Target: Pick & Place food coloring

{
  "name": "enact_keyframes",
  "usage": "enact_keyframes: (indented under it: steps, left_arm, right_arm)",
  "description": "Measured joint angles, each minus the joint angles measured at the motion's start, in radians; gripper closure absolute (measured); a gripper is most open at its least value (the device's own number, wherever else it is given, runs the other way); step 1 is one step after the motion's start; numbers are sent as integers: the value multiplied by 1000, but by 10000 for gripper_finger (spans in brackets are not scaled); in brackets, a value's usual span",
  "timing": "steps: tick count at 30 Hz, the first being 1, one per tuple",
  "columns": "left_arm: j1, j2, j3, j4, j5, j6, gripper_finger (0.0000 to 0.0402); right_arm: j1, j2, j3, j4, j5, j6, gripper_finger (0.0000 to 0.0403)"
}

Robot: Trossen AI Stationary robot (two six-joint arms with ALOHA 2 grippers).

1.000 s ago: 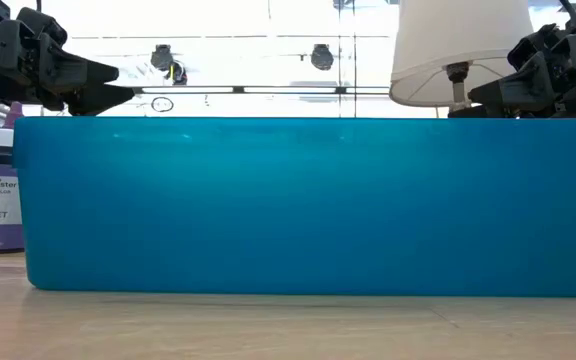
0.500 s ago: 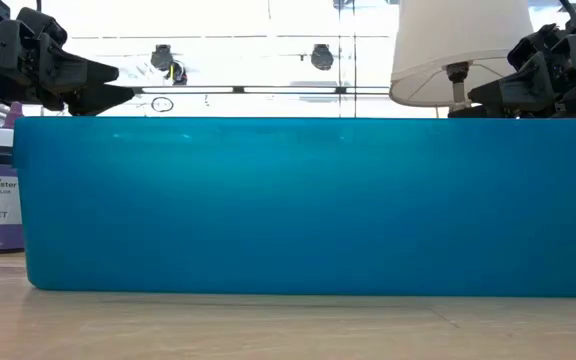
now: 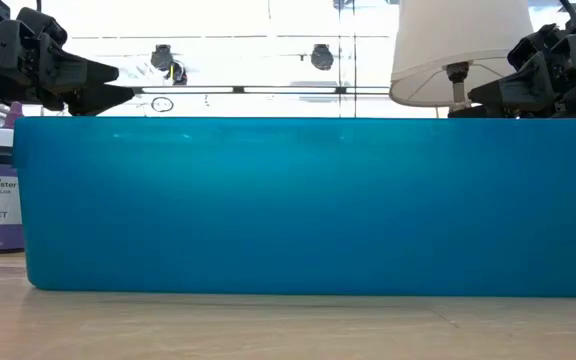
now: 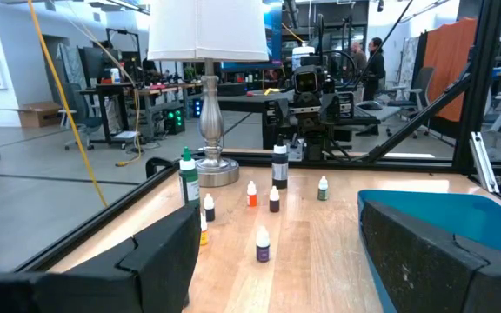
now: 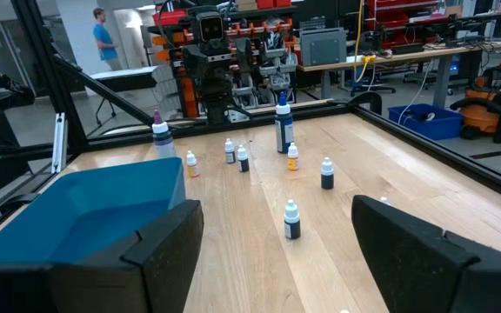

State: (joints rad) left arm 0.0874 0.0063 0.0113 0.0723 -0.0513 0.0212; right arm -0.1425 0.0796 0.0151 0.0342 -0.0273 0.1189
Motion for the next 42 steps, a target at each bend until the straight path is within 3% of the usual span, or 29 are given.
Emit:
enact_keyframes:
  steps: [36, 42]
  left_arm:
    - [0, 0, 0, 0, 0, 0, 91]
    - [0, 0, 0, 0, 0, 0, 91]
  right_arm:
    - [0, 0, 0, 6, -2, 3, 120]
    - [0, 0, 0, 15, -25, 374, 119]
